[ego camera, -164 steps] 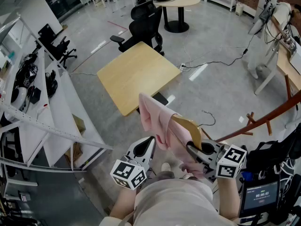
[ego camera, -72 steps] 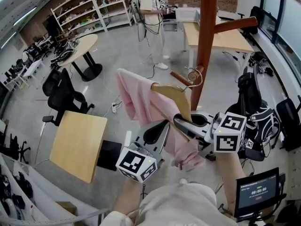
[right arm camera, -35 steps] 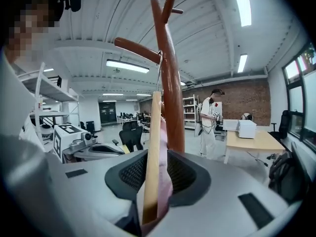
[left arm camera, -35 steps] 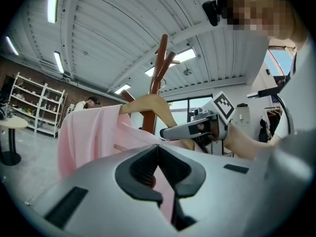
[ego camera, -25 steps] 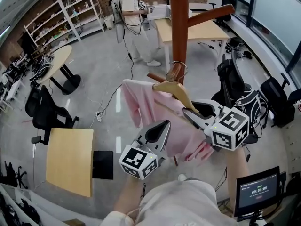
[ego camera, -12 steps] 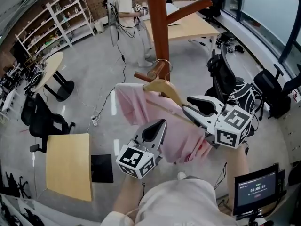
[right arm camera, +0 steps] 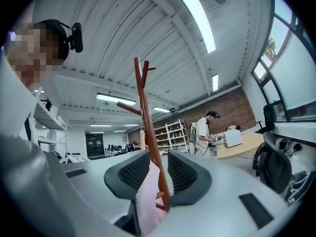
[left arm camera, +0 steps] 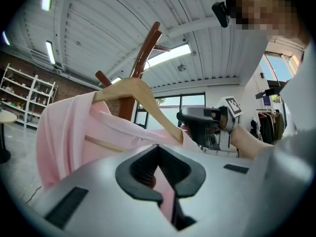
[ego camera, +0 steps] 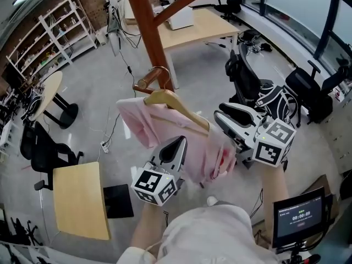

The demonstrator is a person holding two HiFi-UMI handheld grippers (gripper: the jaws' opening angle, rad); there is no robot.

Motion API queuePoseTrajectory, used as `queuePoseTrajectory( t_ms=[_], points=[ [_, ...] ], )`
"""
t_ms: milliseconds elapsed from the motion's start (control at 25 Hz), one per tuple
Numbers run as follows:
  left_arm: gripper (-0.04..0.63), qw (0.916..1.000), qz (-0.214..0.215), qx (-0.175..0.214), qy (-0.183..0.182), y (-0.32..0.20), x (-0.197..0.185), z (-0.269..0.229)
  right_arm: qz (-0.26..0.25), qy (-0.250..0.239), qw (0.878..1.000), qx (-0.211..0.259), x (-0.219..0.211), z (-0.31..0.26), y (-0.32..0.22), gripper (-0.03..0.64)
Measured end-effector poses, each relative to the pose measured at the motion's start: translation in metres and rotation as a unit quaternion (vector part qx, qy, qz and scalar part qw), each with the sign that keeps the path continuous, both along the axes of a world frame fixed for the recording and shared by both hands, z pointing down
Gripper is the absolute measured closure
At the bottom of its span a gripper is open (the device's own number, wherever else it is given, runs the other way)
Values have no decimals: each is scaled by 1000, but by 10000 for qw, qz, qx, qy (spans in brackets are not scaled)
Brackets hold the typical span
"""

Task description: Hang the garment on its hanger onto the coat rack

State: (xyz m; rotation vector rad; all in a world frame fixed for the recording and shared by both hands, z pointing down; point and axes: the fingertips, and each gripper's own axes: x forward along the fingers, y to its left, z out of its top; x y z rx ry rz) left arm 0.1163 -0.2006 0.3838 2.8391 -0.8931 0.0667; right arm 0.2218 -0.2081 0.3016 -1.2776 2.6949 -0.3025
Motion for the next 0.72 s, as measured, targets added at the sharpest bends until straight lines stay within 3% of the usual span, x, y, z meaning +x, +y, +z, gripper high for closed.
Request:
queuePoseTrajectory(
  t_ms=[120, 280, 480, 720],
  points=[
    [589, 10000, 7, -14, -3, 4, 6, 0, 174, -147, 9997, -55, 13, 2, 5, 518],
    [589, 9999, -77, -72, 129, 7, 1, -4, 16, -197, 9998, -33, 8, -2, 12, 518],
    [589, 9991, -328, -37, 266, 12, -23, -13, -306, -117, 9992, 249, -24, -21, 21, 518],
    [589, 9939, -1051, 61, 340, 11, -78, -16, -1097, -113, 9926, 516, -83, -36, 13, 519]
  ],
)
